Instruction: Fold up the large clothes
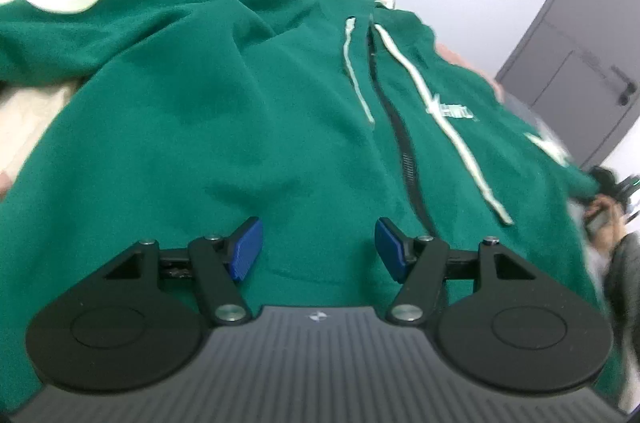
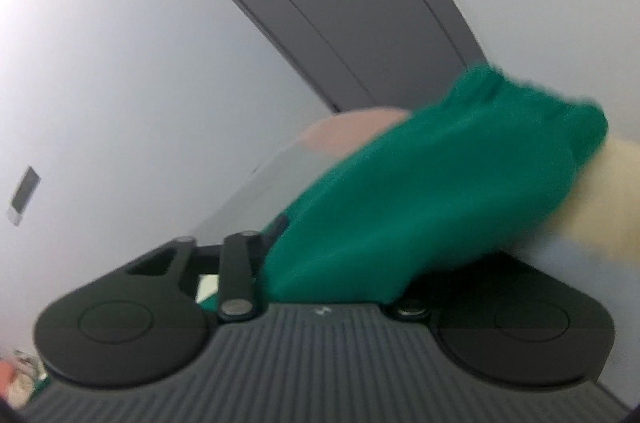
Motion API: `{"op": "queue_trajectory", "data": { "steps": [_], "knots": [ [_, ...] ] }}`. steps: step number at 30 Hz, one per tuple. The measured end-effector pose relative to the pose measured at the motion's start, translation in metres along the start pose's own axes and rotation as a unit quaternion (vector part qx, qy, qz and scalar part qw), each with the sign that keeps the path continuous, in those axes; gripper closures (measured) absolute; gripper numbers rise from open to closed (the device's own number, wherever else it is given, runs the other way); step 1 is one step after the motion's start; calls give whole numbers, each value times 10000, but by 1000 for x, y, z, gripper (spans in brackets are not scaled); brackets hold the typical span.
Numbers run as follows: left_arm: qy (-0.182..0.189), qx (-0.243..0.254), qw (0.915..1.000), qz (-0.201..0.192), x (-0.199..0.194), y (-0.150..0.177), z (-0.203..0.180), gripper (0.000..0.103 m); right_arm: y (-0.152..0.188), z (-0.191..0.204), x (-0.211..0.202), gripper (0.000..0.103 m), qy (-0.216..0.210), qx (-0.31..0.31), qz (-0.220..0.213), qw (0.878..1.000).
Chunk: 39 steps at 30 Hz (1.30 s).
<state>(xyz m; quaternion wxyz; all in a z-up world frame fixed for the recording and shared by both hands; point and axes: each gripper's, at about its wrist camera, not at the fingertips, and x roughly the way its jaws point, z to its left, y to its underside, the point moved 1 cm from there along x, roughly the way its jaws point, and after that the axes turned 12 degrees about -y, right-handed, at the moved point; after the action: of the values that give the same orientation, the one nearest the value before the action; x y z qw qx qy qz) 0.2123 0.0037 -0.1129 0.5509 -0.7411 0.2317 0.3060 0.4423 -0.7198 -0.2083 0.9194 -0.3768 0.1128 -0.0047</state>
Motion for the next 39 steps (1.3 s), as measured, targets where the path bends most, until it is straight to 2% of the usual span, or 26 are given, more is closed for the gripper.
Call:
{"op": "queue_trajectory", "data": {
  "steps": [1, 4, 7, 10, 14, 19, 25, 30, 34, 39],
  "knots": [
    [-55, 72, 10000, -8, 4, -1, -3, 36, -6, 1, 3, 84, 133, -143, -33, 9998],
    [-167, 227, 9996, -32, 10, -2, -7, 36, -24, 7, 9, 93, 365, -593, -27, 9976],
    [-194, 290, 9994, -25, 11, -4, -10, 36, -35, 22, 7, 93, 492, -1075, -75, 9930],
    [-127, 174, 9998, 51, 9, -7, -6, 36, -42, 48, -5, 95, 421, -1233, -246, 9912],
    [-327, 358, 9987, 153, 0, -15, -2, 36, -49, 111, -22, 95, 25, -1713, -307, 9847],
    [-306, 114, 9995, -43, -22, -17, 18, 36, -52, 214, -69, 95, -757, -2463, -355, 9656],
    [-295, 24, 9988, -394, -44, -19, 43, 36, -21, 348, -135, 95, -1798, -3324, -410, 9249],
    [-27, -178, 9972, -731, -68, -23, 62, 36, 37, 434, -204, 95, -2354, -3929, -407, 8880],
    [250, -303, 9947, -948, -84, -22, 73, 36, 93, 467, -235, 95, -2659, -4308, -279, 8620],
    [512, -462, 9908, -1168, -96, -19, 86, 36, 191, 483, -263, 94, -2861, -4957, 97, 8200]
  ]
}}
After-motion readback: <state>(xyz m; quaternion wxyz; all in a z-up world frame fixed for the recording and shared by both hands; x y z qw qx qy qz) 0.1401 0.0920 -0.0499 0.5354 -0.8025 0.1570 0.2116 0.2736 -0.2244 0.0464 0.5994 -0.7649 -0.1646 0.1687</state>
